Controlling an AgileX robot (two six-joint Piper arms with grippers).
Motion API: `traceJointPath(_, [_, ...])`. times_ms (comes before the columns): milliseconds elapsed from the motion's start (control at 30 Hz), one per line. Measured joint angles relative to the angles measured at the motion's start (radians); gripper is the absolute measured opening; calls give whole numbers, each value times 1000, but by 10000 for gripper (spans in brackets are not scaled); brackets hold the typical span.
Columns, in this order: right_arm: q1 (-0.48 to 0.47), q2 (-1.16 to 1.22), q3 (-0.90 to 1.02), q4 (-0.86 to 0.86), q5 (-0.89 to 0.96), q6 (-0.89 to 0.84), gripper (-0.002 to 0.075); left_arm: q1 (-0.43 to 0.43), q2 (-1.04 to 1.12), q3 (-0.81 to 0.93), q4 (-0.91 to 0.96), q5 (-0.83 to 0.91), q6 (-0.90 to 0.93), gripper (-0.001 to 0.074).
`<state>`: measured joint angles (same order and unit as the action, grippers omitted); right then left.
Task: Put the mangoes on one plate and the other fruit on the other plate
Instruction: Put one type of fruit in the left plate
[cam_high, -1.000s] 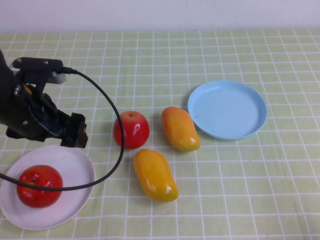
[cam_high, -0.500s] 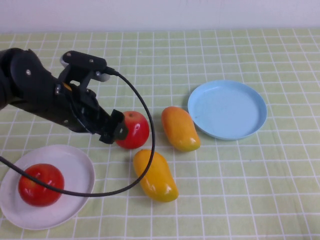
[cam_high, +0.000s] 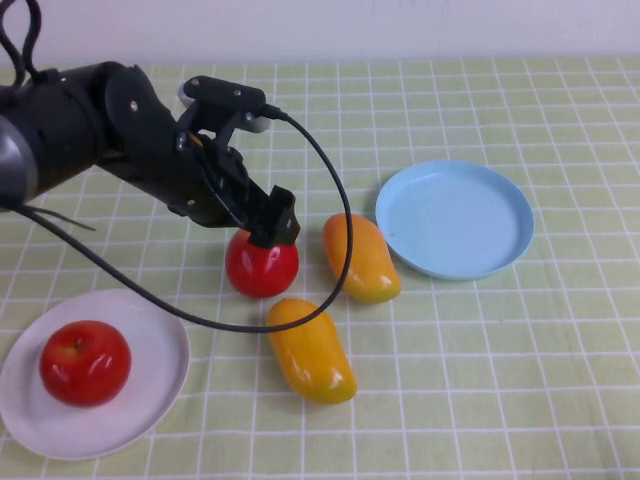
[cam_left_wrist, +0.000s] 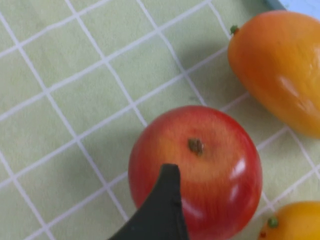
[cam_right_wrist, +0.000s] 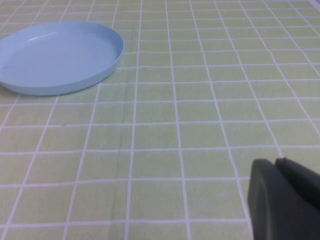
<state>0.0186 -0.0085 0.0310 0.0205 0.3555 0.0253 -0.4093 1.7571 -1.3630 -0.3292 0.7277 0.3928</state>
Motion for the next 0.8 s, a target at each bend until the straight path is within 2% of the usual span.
traceJointPath(233, [0, 0, 0, 0, 0, 0, -16, 0, 89, -81, 16, 36, -2, 669])
traceJointPath(433, [0, 0, 0, 0, 0, 0, -16, 0, 132, -106, 80, 45, -27, 669])
traceJointPath(800, [0, 0, 0, 0, 0, 0, -16, 0, 188, -129, 88, 49, -52, 669])
